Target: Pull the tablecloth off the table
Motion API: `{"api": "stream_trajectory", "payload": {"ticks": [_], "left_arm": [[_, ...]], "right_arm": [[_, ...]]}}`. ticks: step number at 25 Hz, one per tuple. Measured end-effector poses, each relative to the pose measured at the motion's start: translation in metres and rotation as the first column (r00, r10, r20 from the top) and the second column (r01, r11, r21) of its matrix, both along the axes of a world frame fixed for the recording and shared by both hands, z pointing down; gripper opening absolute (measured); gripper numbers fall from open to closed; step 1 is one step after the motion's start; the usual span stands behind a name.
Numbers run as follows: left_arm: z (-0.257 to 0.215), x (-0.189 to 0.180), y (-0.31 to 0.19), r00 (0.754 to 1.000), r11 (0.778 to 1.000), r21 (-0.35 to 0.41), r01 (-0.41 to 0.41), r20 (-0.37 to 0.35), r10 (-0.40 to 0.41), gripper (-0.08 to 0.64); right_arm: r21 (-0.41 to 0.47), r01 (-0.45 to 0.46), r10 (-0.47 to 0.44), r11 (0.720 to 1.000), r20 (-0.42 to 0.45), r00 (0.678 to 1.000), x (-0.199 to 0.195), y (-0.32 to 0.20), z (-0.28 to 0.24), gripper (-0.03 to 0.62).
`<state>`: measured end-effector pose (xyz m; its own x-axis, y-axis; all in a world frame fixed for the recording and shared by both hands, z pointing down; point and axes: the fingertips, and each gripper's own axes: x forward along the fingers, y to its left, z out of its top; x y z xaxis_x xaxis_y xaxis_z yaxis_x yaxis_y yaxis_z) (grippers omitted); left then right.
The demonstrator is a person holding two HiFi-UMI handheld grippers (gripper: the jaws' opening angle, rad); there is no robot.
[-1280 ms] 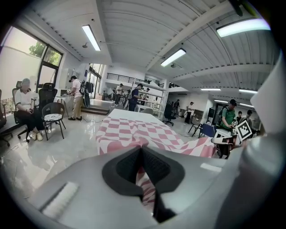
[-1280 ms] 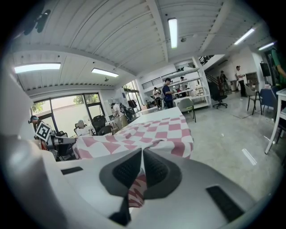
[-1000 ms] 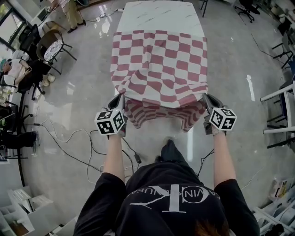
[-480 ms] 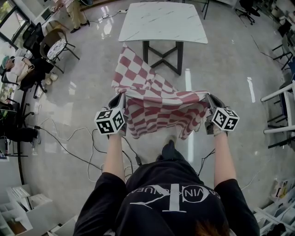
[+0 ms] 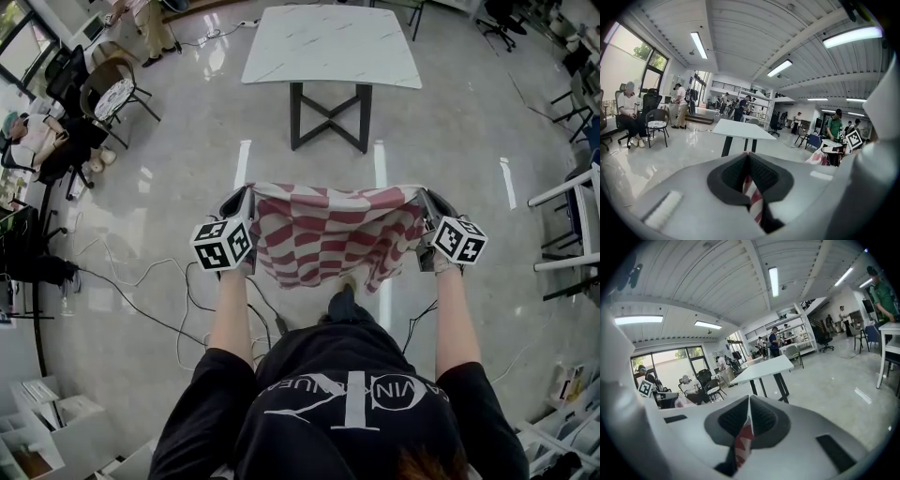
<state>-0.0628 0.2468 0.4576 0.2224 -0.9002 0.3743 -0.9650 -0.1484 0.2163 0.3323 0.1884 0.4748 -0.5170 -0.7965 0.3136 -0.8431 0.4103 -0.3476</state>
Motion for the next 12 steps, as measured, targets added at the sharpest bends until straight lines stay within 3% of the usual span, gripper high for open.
{"api": "stream_trajectory", "payload": {"ticks": [5,12], "left_arm": [[-0.010,-0.005,-0.004,1.000,0.999,0.035,-0.002,0.015,0.001,0.014],[-0.039,-0.020,-0.009,0.999,0.992,0.128,0.010,0.042,-0.015,0.014]], "right_arm": [[0.027,0.011,-0.011,1.000,-0.007,1.000,-0.004,-0.004,-0.009,0.017],[0.134,0.051,-0.044,0.990,-0.054,0.998,-0.018,-0.011,-0.049,0.017]]}}
